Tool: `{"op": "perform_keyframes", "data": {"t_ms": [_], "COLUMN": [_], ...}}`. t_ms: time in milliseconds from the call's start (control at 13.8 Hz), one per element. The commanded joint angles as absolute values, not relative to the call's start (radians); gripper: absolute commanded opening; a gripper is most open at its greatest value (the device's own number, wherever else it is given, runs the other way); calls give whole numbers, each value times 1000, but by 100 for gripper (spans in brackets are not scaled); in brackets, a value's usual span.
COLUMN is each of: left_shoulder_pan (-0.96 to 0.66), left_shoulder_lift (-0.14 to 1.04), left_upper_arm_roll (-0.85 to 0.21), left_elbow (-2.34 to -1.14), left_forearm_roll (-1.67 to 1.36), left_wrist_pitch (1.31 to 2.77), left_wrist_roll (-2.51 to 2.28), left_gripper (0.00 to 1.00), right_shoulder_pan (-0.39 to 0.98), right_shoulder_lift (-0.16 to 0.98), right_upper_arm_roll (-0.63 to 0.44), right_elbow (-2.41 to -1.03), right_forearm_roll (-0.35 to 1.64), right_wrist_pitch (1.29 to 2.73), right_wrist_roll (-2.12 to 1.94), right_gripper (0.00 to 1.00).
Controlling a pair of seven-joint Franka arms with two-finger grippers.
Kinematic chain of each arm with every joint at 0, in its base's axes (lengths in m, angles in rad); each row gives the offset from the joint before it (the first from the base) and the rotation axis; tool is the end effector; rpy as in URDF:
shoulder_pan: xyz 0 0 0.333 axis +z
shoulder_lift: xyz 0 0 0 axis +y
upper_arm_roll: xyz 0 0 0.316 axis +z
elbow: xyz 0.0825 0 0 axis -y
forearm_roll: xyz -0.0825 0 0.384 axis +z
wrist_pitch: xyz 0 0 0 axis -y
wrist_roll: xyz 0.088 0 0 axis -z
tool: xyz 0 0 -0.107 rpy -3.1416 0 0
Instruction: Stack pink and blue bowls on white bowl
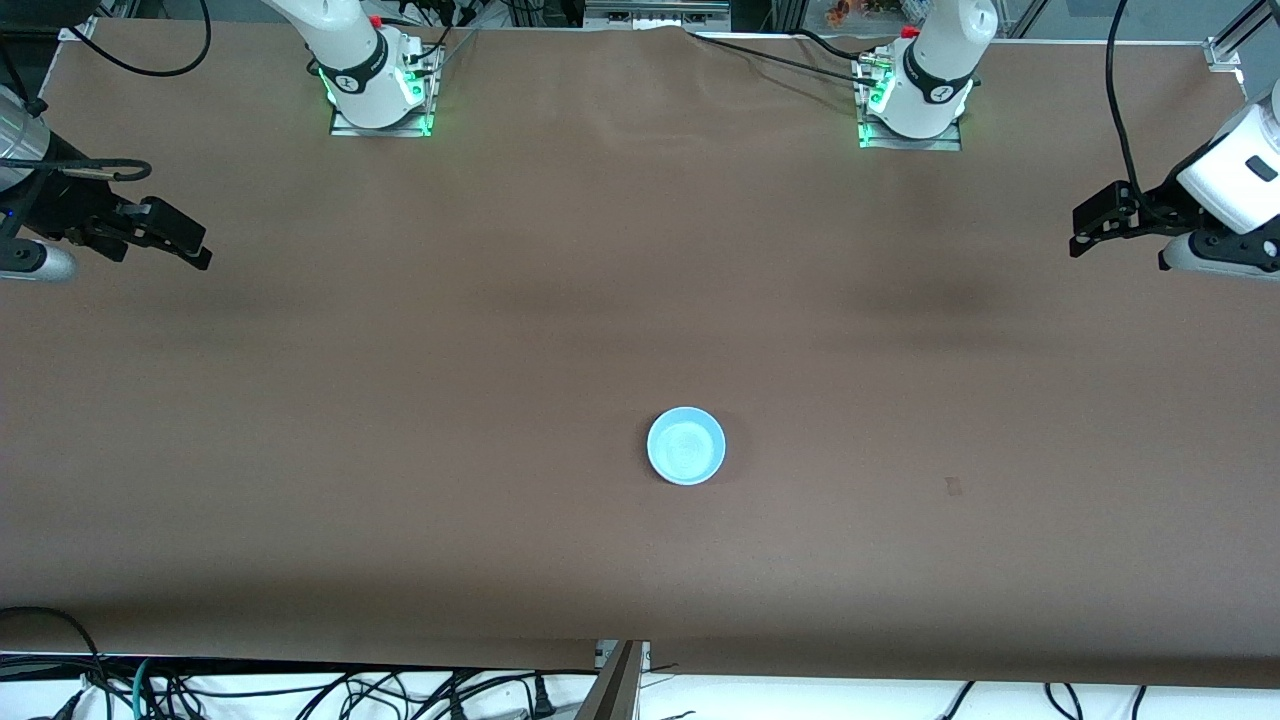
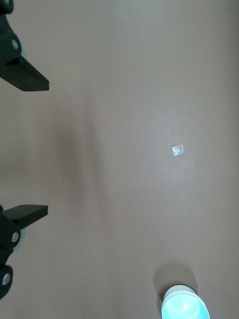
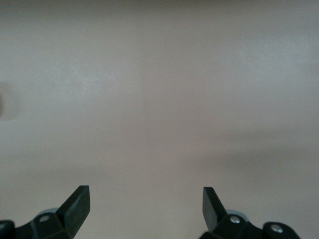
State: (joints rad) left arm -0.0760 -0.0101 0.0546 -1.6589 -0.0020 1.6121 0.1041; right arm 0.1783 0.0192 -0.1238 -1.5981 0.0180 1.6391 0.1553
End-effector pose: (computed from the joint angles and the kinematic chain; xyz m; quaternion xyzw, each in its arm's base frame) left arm 0.5525 -0.0119 0.5920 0.9979 -0.0626 -0.0183 0.0020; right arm 0.5653 0.0333 0.6070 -0.9986 0.0509 -0.0101 0.0089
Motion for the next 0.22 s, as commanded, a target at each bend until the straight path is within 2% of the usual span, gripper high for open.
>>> {"op": "perform_keyframes", "data": {"t_ms": [0,145], "left_shoulder_pan": [-83,-87], "left_shoulder_lift": [5,24], "left_upper_arm_roll": [48,43], "left_elbow": [-1640,-1615], "left_forearm_roll": [0,0], "left_wrist_pitch": [1621,1620], "left_wrist_roll": [69,-3], "left_gripper": [100,100], "right_shoulder_pan": [181,181], "right_shoulder_lift": [20,18], "right_upper_arm_roll": [-123,-123], "right_elbow": [-1592,-1594], "right_forearm_roll": [15,15], "right_wrist_pitch": [1643,1641], "right_wrist_roll": [161,161], "right_gripper": [100,100]}}
